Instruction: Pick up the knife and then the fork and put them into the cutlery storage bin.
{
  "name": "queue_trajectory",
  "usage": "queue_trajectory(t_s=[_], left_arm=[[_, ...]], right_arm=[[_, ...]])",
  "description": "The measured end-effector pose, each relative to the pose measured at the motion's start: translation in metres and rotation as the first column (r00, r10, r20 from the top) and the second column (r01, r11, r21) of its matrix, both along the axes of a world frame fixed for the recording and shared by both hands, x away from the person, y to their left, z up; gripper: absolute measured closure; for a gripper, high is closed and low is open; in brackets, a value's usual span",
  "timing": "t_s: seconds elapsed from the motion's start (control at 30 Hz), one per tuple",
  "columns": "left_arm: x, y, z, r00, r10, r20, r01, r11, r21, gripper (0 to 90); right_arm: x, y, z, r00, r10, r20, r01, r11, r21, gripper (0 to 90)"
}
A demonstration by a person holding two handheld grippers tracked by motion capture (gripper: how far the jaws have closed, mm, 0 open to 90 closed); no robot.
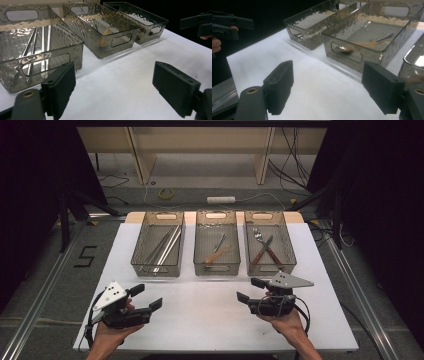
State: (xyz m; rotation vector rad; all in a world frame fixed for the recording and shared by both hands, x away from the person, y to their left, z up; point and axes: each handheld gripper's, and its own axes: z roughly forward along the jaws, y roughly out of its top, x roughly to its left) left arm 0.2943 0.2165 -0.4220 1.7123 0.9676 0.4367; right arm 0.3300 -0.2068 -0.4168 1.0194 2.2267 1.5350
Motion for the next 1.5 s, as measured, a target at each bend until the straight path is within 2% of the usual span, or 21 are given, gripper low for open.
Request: queue_trajectory(t_s=[0.33, 0.77, 1.0, 1.5], left_arm=[[0.000, 0.000, 0.000, 1.0000, -0.002, -0.001, 0.002, 1.0000, -0.006, 18.2], [0.000, -0.001, 0.000, 0.9999, -0.010, -0.005, 0.010, 0.9999, -0.006, 18.1], [0.000, -0.001, 0.000, 0.9999, -0.015, -0.005, 0.015, 0.9998, -0.009, 18.0], [0.000, -0.001, -0.001, 0.9999, -0.015, -0.006, 0.015, 0.9998, -0.010, 18.0]], right_arm=[[-0.014, -0.012, -0.008, 0.9998, -0.017, 0.007, 0.017, 1.000, -0.023, 26.6], [-0.019, -0.024, -0.013, 0.9984, -0.057, -0.003, 0.057, 0.998, -0.037, 24.3], [-0.021, -0.025, -0.015, 0.9983, -0.055, -0.019, 0.054, 0.998, -0.045, 23.2], [-0.022, -0.024, -0.016, 0.9985, -0.052, -0.017, 0.051, 0.997, -0.056, 23.0]])
